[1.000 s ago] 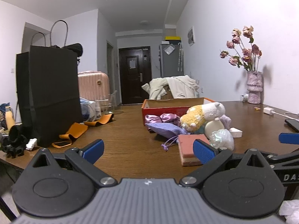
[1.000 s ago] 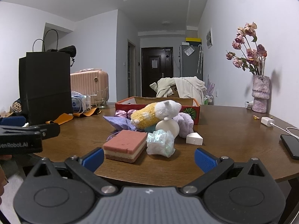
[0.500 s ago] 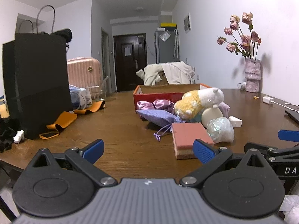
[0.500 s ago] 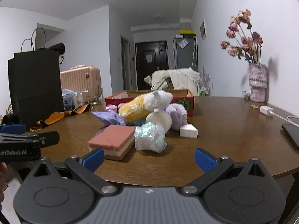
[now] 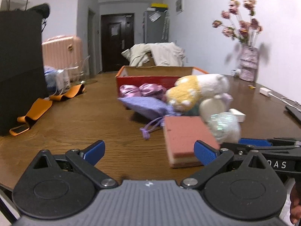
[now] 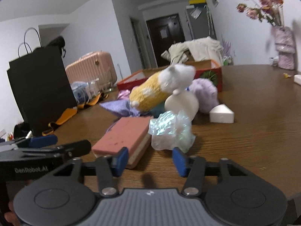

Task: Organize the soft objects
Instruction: 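Close both grippers together on the pink layered sponge block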

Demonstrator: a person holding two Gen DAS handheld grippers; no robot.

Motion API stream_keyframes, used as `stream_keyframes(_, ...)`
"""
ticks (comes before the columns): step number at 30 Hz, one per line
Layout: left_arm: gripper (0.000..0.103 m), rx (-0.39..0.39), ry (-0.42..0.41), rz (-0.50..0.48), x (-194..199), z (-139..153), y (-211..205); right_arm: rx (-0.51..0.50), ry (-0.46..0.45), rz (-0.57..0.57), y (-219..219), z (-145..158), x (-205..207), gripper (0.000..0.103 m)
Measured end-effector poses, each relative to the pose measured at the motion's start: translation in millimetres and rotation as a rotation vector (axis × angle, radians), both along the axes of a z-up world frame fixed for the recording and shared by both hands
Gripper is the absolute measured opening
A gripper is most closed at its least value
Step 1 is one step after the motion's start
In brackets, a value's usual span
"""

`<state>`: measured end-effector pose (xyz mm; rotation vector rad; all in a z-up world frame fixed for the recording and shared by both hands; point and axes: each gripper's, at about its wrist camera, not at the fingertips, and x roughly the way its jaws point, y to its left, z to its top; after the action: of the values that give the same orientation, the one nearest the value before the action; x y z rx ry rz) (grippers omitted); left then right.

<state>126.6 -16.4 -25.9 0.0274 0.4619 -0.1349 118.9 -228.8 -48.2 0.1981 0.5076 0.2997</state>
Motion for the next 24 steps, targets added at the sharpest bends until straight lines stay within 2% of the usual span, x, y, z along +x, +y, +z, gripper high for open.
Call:
stream_keyframes(3, 0.103, -0.015, 0.023, 0.071, 11.1, -1.5, 19.1, -0.039, -0.003, 0.065, 18.2, -2.6, 13.8, 0.044)
stream_keyframes(6, 0.103, -0.034, 0.039, 0.188, 22.8, -1.9, 43.3, -0.034, -0.075, 0.257, 48.6, 4.5, 14.9, 0.044)
stream_keyframes(8, 0.103, -0.057, 0.057, 0.252, 30.0, -2.0, 58.8, 0.005, -0.1, 0.344, 63.3, 8.0, 17.6, 0.051)
stream_keyframes(10, 0.103, -0.079, 0.066, 0.269, 32.9, -1.0, 71.3, 0.027, -0.108, 0.324, 64.3, 10.7, 22.8, 0.052)
stream_keyframes(12, 0.103, -0.107, 0.068, 0.243, 32.3, 1.5, 76.1, 0.049, -0.091, 0.236, 54.1, 11.2, 32.2, 0.052)
stream_keyframes(14, 0.102, -0.148, 0.074, 0.155, 30.1, 4.6, 73.8, 0.078, -0.041, 0.171, 45.6, 10.0, 45.2, 0.055)
stream_keyframes(15, 0.097, -0.171, 0.079, 0.105, 29.8, 4.8, 70.7, 0.089, -0.017, 0.158, 44.2, 8.5, 51.8, 0.055)
stream_keyframes(17, 0.077, -0.207, 0.105, 0.027, 30.9, 3.7, 64.9, 0.111, 0.011, 0.154, 46.5, 5.3, 60.0, 0.054)
stream_keyframes(18, 0.071, -0.212, 0.13, 0.004, 33.2, 1.4, 62.3, 0.119, 0.025, 0.158, 47.3, 2.8, 63.2, 0.054)
stream_keyframes(19, 0.059, -0.218, 0.157, -0.013, 36.0, -2.0, 60.4, 0.125, 0.041, 0.162, 49.7, 0.0, 66.4, 0.051)
stream_keyframes(20, 0.057, -0.242, 0.173, -0.027, 37.7, -4.6, 61.2, 0.121, 0.058, 0.162, 52.6, -2.1, 68.2, 0.038)
stream_keyframes(21, 0.057, -0.257, 0.175, -0.03, 37.7, -5.2, 62.1, 0.116, 0.067, 0.174, 56.1, -5.0, 71.7, 0.034)
stream_keyframes(24, 0.057, -0.297, 0.193, -0.093, 39.0, -6.2, 65.7, 0.111, 0.062, 0.188, 58.6, -2.0, 57.0, 0.032)
